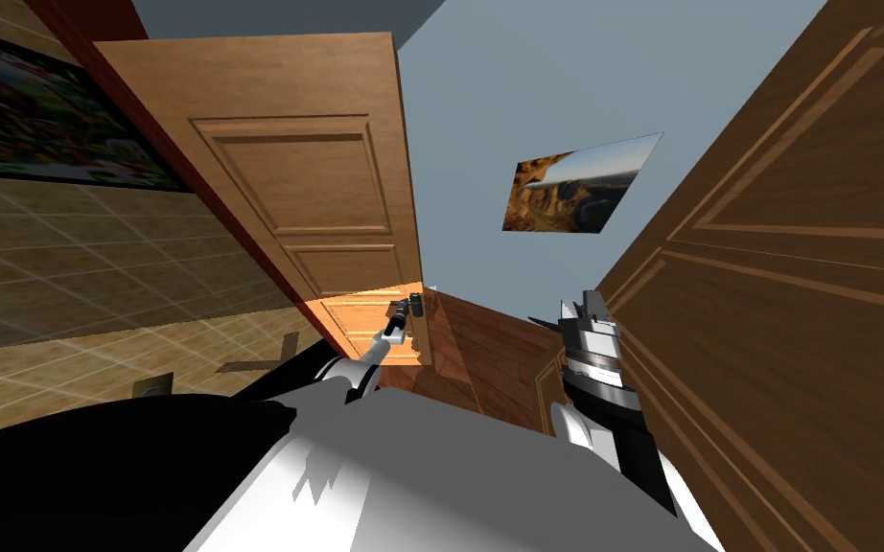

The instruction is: Push the door open

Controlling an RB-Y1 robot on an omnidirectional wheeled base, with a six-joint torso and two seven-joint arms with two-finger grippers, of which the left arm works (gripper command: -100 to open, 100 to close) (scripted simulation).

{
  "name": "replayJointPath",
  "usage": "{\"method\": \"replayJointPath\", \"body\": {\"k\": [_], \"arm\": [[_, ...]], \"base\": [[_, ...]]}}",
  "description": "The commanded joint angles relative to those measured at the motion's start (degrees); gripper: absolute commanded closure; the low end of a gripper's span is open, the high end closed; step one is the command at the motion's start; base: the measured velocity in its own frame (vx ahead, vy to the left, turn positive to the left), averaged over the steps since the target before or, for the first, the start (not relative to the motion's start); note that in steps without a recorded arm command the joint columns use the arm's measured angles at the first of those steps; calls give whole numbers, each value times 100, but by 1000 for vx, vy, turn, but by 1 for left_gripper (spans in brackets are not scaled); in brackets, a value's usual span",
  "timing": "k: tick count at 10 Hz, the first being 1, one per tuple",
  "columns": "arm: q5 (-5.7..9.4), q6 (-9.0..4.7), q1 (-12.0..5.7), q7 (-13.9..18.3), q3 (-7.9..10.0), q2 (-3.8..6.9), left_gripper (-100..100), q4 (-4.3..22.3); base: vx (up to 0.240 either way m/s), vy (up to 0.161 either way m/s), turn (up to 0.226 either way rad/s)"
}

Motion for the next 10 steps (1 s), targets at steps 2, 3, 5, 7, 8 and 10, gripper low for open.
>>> {"method": "replayJointPath", "body": {"k": [2,3,5,7,8,10], "arm": [[31,-4,0,-34,86,42,100,11],[46,-9,7,-51,129,60,100,23],[84,-21,26,-92,234,104,100,52],[127,-35,47,-139,354,154,100,85],[150,-42,57,-163,416,180,100,101],[192,-56,78,-208,534,228,100,134]], "base": [[91,-33,31],[198,-62,62],[187,-71,66],[206,-85,67],[191,-80,67],[191,-78,61]]}}
